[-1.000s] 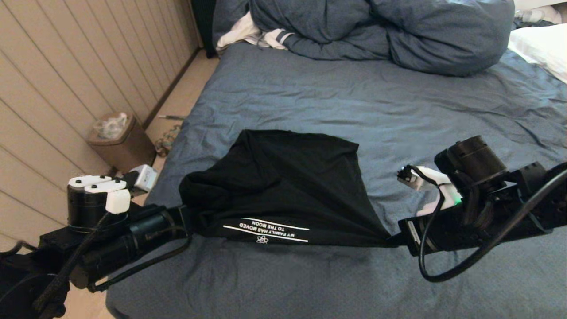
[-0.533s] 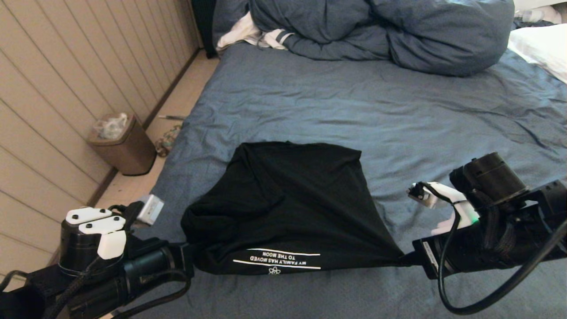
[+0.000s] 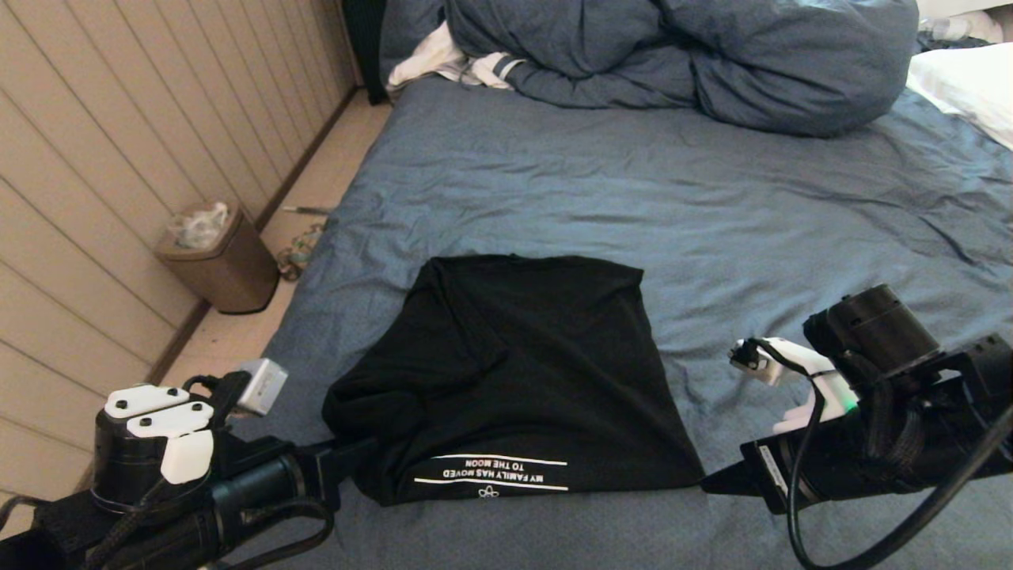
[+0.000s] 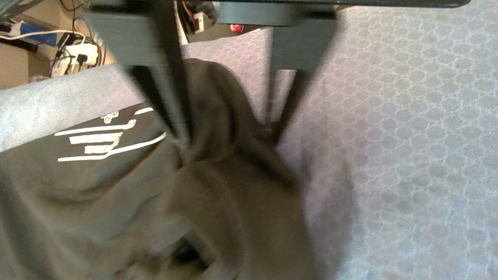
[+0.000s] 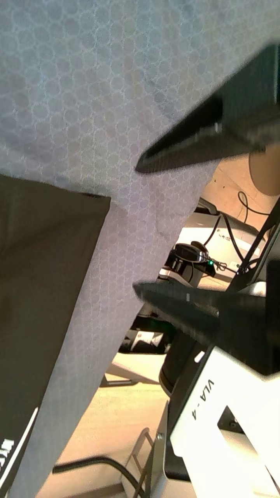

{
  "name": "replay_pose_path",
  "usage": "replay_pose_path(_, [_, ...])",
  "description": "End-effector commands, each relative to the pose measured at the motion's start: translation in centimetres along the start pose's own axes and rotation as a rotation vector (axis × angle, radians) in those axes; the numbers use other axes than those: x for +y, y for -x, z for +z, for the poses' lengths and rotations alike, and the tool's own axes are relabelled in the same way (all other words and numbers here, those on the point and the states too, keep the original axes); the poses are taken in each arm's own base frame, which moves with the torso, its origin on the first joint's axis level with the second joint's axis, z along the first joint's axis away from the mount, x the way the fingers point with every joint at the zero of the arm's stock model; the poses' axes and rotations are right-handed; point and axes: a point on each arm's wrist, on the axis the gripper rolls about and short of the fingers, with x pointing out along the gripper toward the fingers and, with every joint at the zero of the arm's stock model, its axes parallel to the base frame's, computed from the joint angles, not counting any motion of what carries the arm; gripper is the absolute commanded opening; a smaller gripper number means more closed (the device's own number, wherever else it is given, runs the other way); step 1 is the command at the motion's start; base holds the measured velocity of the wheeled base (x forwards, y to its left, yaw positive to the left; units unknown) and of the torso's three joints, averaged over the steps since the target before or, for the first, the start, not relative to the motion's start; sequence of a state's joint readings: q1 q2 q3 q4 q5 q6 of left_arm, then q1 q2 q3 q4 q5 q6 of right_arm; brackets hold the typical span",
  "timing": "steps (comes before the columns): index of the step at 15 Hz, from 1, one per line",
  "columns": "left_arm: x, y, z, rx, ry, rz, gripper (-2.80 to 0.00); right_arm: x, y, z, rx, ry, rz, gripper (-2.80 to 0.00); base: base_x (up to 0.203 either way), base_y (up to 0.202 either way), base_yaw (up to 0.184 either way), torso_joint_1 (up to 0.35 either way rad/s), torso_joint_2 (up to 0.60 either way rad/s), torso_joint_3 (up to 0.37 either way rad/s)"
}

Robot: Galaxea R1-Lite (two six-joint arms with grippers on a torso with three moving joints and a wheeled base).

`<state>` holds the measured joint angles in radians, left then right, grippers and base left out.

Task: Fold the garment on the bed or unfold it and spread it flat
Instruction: Unford the black T-shirt

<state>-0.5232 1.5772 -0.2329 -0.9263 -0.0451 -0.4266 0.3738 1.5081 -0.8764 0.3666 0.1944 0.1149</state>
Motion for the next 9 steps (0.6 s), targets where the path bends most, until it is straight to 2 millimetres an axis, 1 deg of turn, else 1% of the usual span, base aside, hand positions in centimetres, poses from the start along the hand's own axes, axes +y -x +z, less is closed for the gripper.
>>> replay_pose_path(1, [0.0,0.6,0.3,-0.035,0.002,-0.007,0.0,0.1,0.3,0.1,-0.011,0.003,0.008,0.0,0.0,0.0,0.0,0.0,0.0,0.0])
replay_pose_path(4, [0.3,2.5,1.7,-0.143,-0.011,0.008,0.0,0.3,0.8,0.9,-0.047,0.008,0.012,0.0,0.0,0.0,0.0,0.0,0.0,0.0])
replay_pose_path(6, [1.1,3.6,3.8,-0.249,0.003,0.058,0.0,0.5,1.6,1.8,-0.092,0.014,0.018,0.0,0.0,0.0,0.0,0.0,0.0,0.0])
replay_pose_path(7, [1.2,3.9,5.1,-0.286,0.005,0.072,0.0,0.7,2.1,2.5,-0.122,0.016,0.023,0.0,0.0,0.0,0.0,0.0,0.0,0.0])
replay_pose_path(8, [1.1,3.9,6.1,-0.299,0.006,0.08,0.0,0.9,2.5,3.3,-0.152,0.02,0.026,-2.8,0.0,0.0,0.0,0.0,0.0,0.0])
replay_pose_path(9, [0.9,3.9,7.2,-0.297,0.008,0.085,-2.8,1.1,3.1,4.1,-0.187,0.024,0.03,-2.8,0.0,0.0,0.0,0.0,0.0,0.0])
